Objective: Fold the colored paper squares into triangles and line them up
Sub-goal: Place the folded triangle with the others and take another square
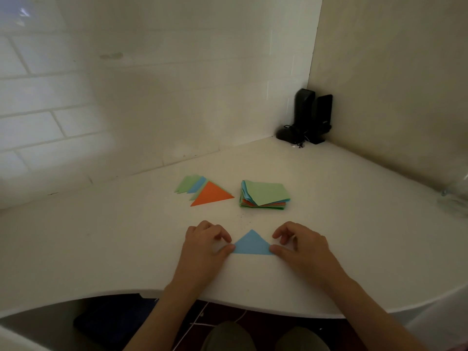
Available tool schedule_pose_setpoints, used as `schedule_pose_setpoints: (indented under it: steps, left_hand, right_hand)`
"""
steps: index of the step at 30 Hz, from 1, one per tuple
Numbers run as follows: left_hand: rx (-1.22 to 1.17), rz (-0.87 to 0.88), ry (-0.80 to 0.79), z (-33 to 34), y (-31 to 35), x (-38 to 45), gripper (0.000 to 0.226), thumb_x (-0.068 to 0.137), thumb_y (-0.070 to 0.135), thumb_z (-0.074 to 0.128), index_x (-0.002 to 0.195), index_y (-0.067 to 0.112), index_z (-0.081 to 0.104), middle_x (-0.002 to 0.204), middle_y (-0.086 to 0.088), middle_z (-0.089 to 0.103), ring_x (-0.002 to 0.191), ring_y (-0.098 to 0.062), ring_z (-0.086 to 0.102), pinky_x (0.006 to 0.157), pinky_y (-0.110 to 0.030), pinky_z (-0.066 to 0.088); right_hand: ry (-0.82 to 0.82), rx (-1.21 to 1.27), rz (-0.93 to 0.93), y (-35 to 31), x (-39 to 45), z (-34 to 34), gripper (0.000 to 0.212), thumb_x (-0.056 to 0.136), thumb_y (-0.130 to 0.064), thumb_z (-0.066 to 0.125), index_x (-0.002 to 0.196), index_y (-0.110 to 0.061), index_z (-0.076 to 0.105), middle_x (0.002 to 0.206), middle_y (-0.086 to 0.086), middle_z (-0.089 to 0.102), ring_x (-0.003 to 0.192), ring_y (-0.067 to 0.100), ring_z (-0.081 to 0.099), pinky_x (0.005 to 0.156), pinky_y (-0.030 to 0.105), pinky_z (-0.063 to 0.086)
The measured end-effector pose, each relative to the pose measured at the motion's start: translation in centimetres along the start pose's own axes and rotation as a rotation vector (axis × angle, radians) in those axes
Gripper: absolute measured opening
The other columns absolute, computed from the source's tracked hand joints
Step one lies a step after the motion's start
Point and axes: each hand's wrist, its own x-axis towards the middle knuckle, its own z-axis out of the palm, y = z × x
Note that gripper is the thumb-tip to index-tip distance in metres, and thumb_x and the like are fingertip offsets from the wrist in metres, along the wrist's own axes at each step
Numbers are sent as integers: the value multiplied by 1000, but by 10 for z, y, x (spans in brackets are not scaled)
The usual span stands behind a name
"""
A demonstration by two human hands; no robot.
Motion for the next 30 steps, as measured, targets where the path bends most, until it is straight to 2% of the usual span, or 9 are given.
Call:
schedule_pose_setpoints:
  steps: [4,7,10,13,17,20,22,26,30]
  left_hand:
    - [60,0,24,1,11,-4,11,83,18,66,92,23,66,88,11,49,90,-13,43,70,-11,29]
    - [192,28,55,13,32,-11,31,89,9,51,117,20,54,108,2,49,100,-15,42,72,-18,33]
    - [293,-31,63,18,55,-15,36,95,31,47,130,21,41,121,-2,43,106,-17,37,85,-25,37]
    - [340,-83,23,19,64,-14,43,94,44,47,128,21,39,122,-3,41,106,-18,38,85,-26,37]
    - [225,-172,-73,17,59,-5,49,86,43,61,125,19,42,119,-5,43,105,-20,45,85,-28,39]
    - [92,-222,-129,14,53,3,49,79,40,70,117,20,46,106,-2,55,99,-18,52,77,-25,39]
    - [12,-218,-134,11,49,4,38,78,36,71,108,22,52,93,5,57,89,-13,55,72,-23,39]
    - [-25,-206,-28,-3,29,15,14,83,31,66,91,26,55,79,13,54,78,-13,53,75,-30,44]
    - [-30,-260,131,-24,-8,41,21,88,24,63,108,17,60,92,4,59,88,-21,58,82,-31,42]
  right_hand:
    - [19,38,-12,1,-5,2,18,77,-35,71,80,-41,54,83,-15,58,69,1,48,85,35,43]
    - [39,23,-15,-2,-7,4,21,78,-34,70,81,-44,52,83,-15,56,70,0,46,86,35,42]
    - [56,28,-16,-3,-8,5,25,78,-34,70,80,-45,48,83,-14,56,71,-1,46,86,34,42]
    - [72,22,-23,-2,-9,6,22,78,-34,70,82,-44,50,83,-15,56,72,-3,45,85,33,41]
    - [65,-15,-38,-1,-8,6,18,79,-37,68,85,-42,51,84,-15,56,72,-5,44,84,30,39]
    - [33,-18,-15,-5,-2,2,18,76,-36,70,85,-40,55,85,-16,59,70,-3,49,85,31,43]
    - [99,32,-38,-10,4,5,19,73,-35,73,82,-38,57,83,-17,59,70,1,53,82,36,47]
    - [341,80,-155,-19,25,18,12,77,-30,72,87,-29,66,85,-14,59,67,6,53,74,41,50]
    - [404,43,-160,-27,53,23,22,79,-29,71,100,-22,70,96,-5,61,82,13,59,77,40,50]
